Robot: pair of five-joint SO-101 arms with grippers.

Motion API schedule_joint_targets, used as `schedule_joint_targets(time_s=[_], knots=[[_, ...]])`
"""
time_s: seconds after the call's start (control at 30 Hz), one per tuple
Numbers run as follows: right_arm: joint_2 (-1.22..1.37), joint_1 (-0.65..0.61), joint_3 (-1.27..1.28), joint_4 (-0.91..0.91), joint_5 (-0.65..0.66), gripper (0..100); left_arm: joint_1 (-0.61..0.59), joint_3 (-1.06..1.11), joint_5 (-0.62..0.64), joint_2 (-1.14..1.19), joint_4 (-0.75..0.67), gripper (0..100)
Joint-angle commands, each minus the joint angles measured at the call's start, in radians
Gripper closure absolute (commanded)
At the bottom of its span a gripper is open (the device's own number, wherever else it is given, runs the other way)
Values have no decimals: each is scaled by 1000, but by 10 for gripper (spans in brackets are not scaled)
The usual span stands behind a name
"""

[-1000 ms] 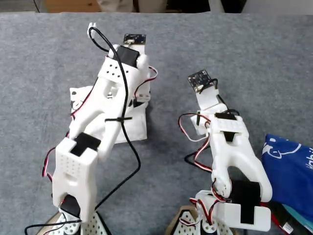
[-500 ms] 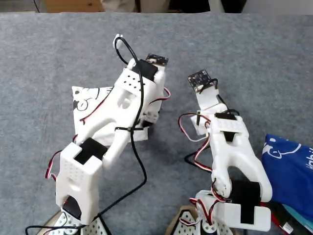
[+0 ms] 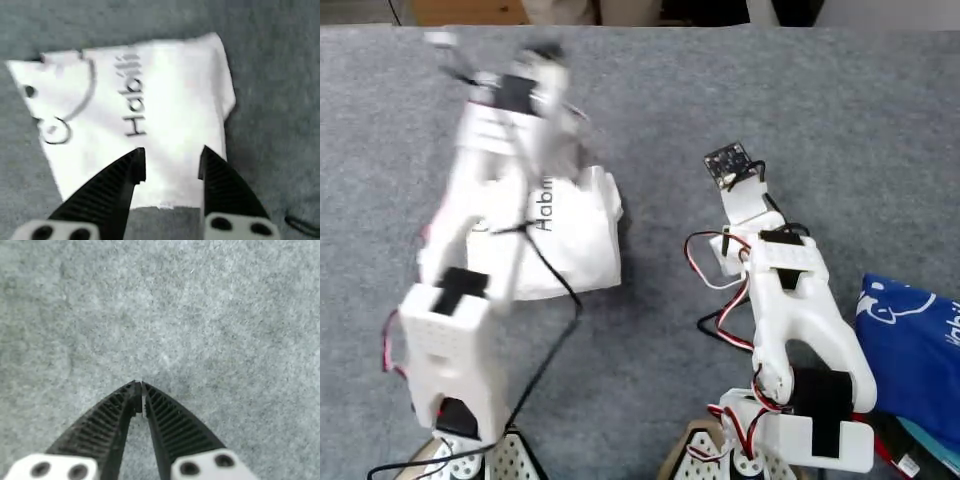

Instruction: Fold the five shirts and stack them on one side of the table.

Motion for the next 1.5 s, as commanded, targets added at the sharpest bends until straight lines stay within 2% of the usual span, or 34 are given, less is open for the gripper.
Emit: schedule_joint_targets(time_s=[0.0,0.1,0.27,0.4,0.57,0.73,1.03,1.23,1.47], knots=[[-44,8,-5,-14,0,991,-170,-104,20,-19,-5,963],[-47,-13,-56,23,14,990,-259,-100,18,47,-8,977],[-36,-143,-398,331,20,990,-327,-109,14,171,-21,981],[45,-283,-708,539,54,991,-354,-106,14,255,-114,981],[252,-433,-1052,736,55,992,-362,-112,14,326,-176,981],[510,-518,-1406,881,52,992,-362,-104,17,354,-242,981],[947,-605,-2115,1212,14,992,-354,-152,84,282,-192,980],[1155,-613,-2302,1226,12,992,-334,-302,83,236,-41,980],[1267,-556,-2310,1128,12,993,-232,-198,138,237,-44,980]])
